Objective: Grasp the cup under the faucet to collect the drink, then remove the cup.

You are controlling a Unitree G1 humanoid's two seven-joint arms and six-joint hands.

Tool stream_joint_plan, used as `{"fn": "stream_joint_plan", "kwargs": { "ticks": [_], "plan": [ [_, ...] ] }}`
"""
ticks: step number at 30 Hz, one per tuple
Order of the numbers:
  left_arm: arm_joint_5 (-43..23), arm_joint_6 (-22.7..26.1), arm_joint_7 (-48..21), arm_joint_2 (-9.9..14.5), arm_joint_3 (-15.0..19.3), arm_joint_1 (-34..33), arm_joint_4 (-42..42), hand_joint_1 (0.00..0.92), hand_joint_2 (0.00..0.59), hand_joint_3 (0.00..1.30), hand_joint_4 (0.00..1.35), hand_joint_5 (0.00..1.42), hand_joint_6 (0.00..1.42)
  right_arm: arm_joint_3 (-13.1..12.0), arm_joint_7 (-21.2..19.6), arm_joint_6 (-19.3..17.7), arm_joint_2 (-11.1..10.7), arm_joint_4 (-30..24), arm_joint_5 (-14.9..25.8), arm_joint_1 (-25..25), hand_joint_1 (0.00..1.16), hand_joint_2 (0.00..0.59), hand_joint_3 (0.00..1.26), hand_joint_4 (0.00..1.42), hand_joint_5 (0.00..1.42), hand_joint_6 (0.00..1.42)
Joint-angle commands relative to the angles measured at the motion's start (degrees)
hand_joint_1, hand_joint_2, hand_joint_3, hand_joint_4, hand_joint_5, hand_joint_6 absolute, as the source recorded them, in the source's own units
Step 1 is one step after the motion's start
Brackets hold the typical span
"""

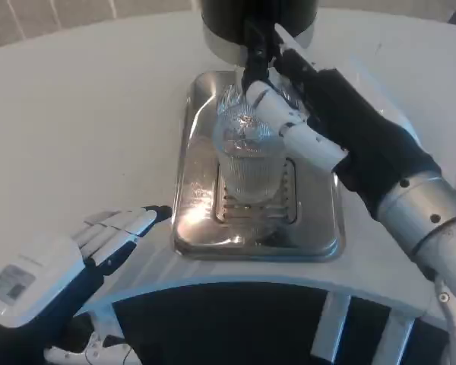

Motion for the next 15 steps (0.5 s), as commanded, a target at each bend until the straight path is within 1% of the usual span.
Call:
{"fn": "stream_joint_plan", "kwargs": {
  "ticks": [1,5,9,15],
  "plan": [
    [-0.8,0.4,-0.4,0.1,0.2,1.0,-0.3,0.093,0.067,0.08,0.05,0.12,0.14,0.8,-0.6,1.8,-0.8,-0.6,2.0,-2.5,0.16,0.522,0.0,0.0,0.0,0.01],
    [-0.7,0.4,-0.3,0.1,0.3,1.2,-0.3,0.093,0.067,0.09,0.05,0.12,0.14,1.3,-1.2,2.7,-2.0,-0.1,3.4,-3.9,0.16,0.522,0.0,0.0,0.0,0.01],
    [-0.6,0.5,-0.2,0.2,0.3,1.4,-0.2,0.093,0.067,0.09,0.05,0.12,0.14,1.2,-1.9,3.0,-3.0,1.0,5.1,-5.5,0.16,0.522,0.0,0.0,0.0,0.02],
    [-0.6,0.6,-0.1,0.2,0.4,1.8,-0.1,0.093,0.067,0.09,0.05,0.12,0.14,1.4,-3.2,2.3,-4.7,4.1,8.1,-7.2,0.16,0.522,0.0,0.0,0.0,0.02]
  ]
}}
